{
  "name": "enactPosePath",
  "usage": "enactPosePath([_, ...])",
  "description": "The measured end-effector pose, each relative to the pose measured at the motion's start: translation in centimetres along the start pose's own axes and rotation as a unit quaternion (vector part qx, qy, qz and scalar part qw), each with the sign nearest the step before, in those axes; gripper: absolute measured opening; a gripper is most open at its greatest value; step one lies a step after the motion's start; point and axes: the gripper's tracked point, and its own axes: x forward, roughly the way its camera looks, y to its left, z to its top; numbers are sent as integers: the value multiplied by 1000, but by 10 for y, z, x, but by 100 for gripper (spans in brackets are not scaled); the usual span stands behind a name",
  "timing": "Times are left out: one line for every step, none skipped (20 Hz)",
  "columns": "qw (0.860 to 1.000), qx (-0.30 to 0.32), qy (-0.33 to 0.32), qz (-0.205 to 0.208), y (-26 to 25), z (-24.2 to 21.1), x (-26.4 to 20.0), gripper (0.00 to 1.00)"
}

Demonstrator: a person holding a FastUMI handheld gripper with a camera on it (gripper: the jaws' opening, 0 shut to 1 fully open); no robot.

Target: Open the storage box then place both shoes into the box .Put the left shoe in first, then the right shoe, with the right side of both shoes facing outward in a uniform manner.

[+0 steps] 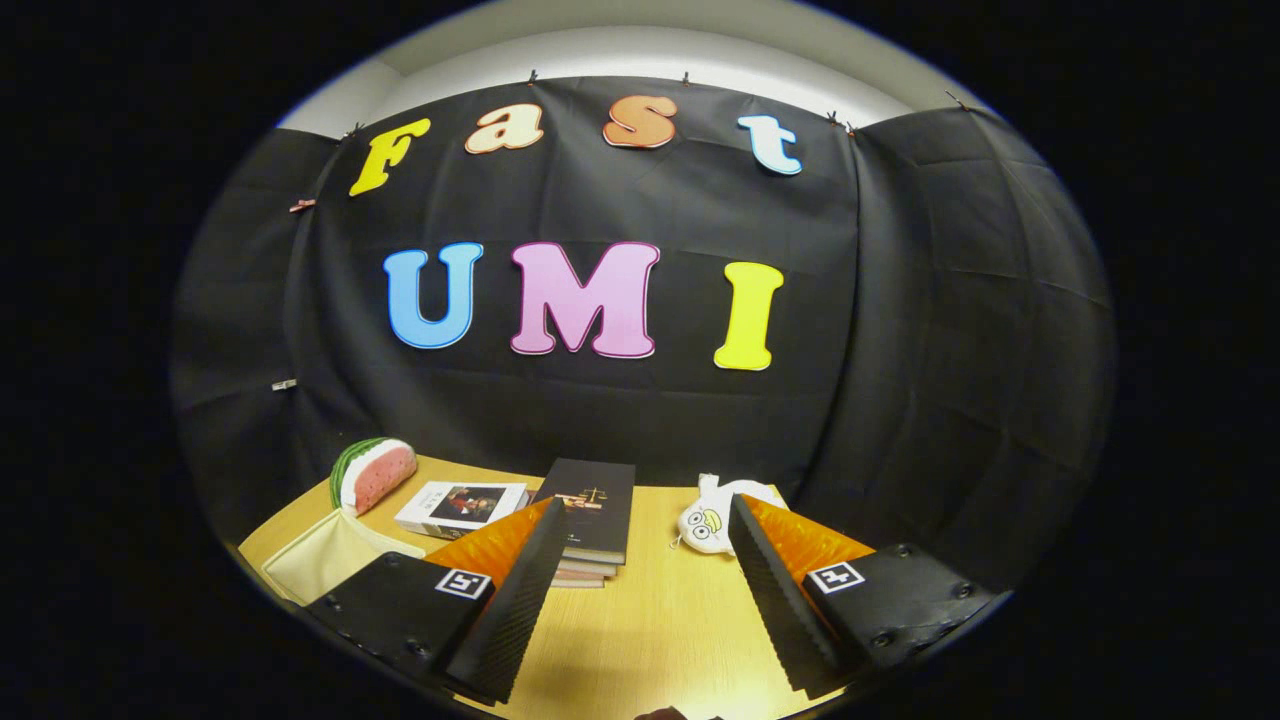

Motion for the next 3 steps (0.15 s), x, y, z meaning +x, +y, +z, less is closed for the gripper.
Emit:
enactPosePath([1000, -2, 7, 11, 1, -4, 0, 99])
enactPosePath([1000, -2, 15, 21, 2, -10, 0, 99])
enactPosePath([999, -1, 24, 30, 5, -15, -1, 99])
